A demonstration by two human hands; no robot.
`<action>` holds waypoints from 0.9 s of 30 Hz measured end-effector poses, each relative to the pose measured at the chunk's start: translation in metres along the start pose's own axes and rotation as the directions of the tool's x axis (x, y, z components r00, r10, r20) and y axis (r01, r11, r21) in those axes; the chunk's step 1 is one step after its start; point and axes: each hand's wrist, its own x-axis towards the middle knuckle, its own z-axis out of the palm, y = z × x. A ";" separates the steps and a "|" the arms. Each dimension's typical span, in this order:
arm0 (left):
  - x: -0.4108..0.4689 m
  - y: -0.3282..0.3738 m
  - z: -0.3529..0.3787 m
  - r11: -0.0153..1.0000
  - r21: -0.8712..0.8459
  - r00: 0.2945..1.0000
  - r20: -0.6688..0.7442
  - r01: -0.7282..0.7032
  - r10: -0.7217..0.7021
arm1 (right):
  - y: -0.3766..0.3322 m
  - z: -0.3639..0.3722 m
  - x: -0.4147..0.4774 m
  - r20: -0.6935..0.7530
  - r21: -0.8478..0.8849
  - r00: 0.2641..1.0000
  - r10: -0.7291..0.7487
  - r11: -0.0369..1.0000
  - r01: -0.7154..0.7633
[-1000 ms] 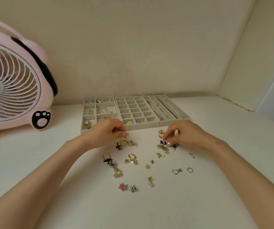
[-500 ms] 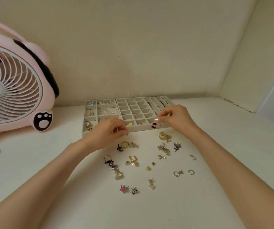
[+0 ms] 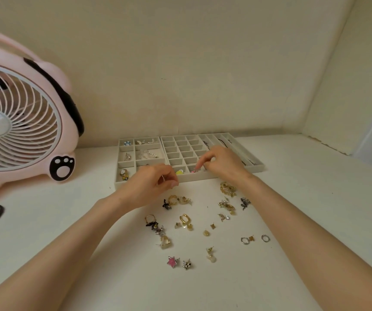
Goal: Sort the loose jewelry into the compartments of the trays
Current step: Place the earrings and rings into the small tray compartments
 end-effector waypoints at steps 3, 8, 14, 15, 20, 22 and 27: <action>0.000 0.000 0.000 1.000 -0.002 1.000 0.005 -0.004 0.004 | -0.003 0.000 -0.003 0.000 -0.092 1.000 -0.005 0.996 0.005; 0.000 -0.001 0.000 1.000 -0.009 1.000 0.005 0.001 -0.001 | 0.004 -0.017 -0.007 -0.079 -0.101 0.997 0.007 0.995 -0.015; 0.000 0.003 0.004 0.999 -0.030 1.000 0.008 -0.009 0.009 | 0.035 -0.037 -0.027 0.121 0.010 0.989 0.083 0.996 -0.085; 0.000 0.003 0.004 0.999 -0.038 1.000 0.005 -0.008 0.008 | 0.039 -0.036 -0.030 0.143 0.004 0.986 0.088 0.996 -0.090; 0.001 0.001 0.006 0.998 -0.057 0.998 -0.052 0.028 -0.031 | 0.046 -0.024 -0.036 0.118 -0.052 0.989 0.092 0.995 -0.087; 0.001 0.000 0.007 0.998 -0.045 0.996 -0.073 0.047 -0.050 | 0.047 -0.021 -0.038 0.104 -0.072 0.991 0.086 0.994 -0.079; 0.002 -0.003 0.008 0.997 -0.010 0.993 -0.083 0.080 -0.081 | 0.050 -0.017 -0.040 0.097 -0.056 0.993 0.071 0.996 -0.066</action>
